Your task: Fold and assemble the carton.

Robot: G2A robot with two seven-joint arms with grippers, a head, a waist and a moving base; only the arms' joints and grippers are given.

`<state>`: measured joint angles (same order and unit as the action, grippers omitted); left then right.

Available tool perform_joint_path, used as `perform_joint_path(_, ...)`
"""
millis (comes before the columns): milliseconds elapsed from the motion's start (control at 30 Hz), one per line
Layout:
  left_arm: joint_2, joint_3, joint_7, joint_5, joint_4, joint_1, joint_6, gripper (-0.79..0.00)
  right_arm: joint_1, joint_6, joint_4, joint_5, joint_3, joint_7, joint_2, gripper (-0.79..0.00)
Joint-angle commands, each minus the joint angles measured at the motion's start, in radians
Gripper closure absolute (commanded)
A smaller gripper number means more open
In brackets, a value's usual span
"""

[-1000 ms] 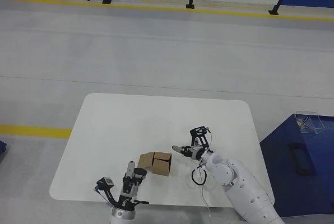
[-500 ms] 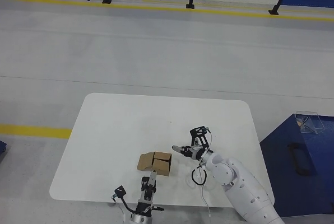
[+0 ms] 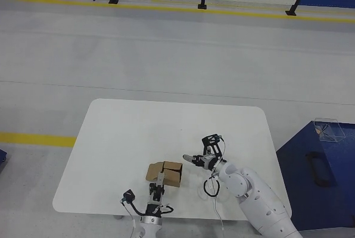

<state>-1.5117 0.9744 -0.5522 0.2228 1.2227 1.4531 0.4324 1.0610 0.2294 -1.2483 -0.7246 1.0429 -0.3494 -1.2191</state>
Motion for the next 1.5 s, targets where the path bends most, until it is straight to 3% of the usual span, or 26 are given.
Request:
perform_joint_path(0, -0.005, 0.000, -0.009, -0.013, -0.022, -0.014, 0.008, -0.785, 0.000, 0.000, 0.000, 0.000, 0.000, 0.000, 0.000, -0.785)
perform_joint_path(333, -0.023, 0.018, -0.015, -0.057, -0.093, -0.066, 0.043, -0.785, 0.000, 0.000, 0.000, 0.000, 0.000, 0.000, 0.000, -0.785)
perform_joint_path(767, -0.031, 0.061, 0.102, -0.166, -0.152, -0.107, 0.132, -0.785, 0.000, 0.000, 0.000, 0.000, 0.000, 0.000, 0.000, -0.785)
perform_joint_path(967, -0.035, 0.100, 0.148, -0.278, -0.154, -0.120, 0.257, -0.785, 0.000, 0.000, 0.000, 0.000, 0.000, 0.000, 0.000, -0.785)
perform_joint_path(1467, -0.038, 0.135, 0.275, -0.320, -0.163, -0.131, 0.424, -0.785, 0.000, 0.000, 0.000, 0.000, 0.000, 0.000, 0.000, -0.785)
